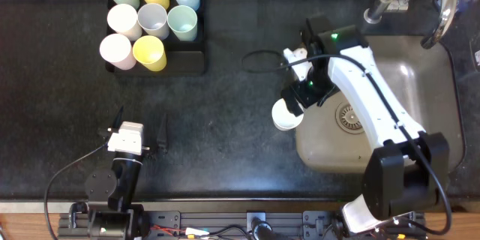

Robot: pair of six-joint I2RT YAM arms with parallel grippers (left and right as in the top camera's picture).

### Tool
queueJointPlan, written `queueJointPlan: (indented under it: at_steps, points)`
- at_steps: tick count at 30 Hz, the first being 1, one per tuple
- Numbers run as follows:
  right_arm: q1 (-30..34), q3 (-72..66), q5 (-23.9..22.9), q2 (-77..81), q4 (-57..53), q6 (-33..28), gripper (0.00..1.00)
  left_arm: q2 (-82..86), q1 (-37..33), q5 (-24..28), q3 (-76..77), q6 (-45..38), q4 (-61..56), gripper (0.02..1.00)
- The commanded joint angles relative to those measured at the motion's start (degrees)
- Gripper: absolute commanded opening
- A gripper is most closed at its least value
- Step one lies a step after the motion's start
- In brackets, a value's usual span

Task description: Store Cups

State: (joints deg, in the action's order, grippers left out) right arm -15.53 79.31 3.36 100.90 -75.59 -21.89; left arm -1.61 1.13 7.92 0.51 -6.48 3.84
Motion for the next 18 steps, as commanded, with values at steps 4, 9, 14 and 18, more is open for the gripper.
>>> queueJointPlan:
  at_steps: [4,9,14,18]
  points:
    - [-0.2,-2.1,-0.4,0.0,3.4,-0.9,1.0,0.7,0.0,0.0,0.0,-1.2,0.2,0.998]
    - [-0.2,-2.1,0.1,0.0,4.0,-0.8,0.123,0.7,0.0,0.0,0.0,-1.2,0.2,1.0]
    - [-1.5,-2.1,5.5,0.0,4.0,-0.8,0.047,0.7,0.0,0.0,0.0,-1.2,0.2,1.0]
    - [-4.5,-1.9,9.2,0.0,4.1,0.1,0.045,0.7,0.0,0.0,0.0,-1.2,0.2,0.998]
